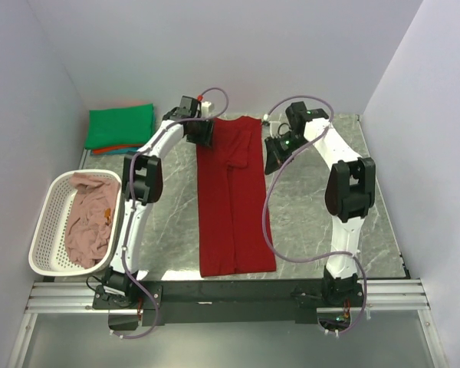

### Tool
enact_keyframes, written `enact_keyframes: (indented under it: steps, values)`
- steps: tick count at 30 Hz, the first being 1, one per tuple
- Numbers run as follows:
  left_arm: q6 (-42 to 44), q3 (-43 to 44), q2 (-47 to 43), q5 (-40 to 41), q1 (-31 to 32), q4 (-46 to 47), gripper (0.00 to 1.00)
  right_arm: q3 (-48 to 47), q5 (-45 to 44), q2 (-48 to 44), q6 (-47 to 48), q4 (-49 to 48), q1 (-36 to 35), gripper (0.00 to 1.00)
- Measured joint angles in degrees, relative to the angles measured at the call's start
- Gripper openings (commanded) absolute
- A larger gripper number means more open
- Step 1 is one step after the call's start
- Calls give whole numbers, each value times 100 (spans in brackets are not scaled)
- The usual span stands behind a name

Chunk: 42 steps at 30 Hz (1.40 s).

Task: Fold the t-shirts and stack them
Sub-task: Fold the tshirt

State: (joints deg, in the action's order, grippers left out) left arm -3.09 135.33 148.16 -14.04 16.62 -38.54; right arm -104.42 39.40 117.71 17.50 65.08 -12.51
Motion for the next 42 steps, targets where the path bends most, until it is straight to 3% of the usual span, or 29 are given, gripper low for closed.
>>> enact_keyframes:
  steps: [6,13,21,27,34,42]
  values:
    - [-118,-1956,-1390,-160,-166,754,60,-168,-13,197,-608,-476,101,17]
    - [-664,-3650,-3401,-1156,-144,1185,49,621,199,188,-1578,-1386,-221,19]
    - [-1106,-5016,-3259,-1633,144,1495,47,752,4,319,-2728,-2321,-411,13]
    - [-1189,-5158,-2822,-1609,221,1493,46,789,-105,833,-3185,-2774,-396,12]
    - [-1270,-4481,-2326,-1711,151,1351,45,577,-17,1432,-3526,-2920,-321,10]
    - [-1263,-3521,-1727,-1873,-116,1121,47,-857,22,2286,-3794,-3014,-33,9]
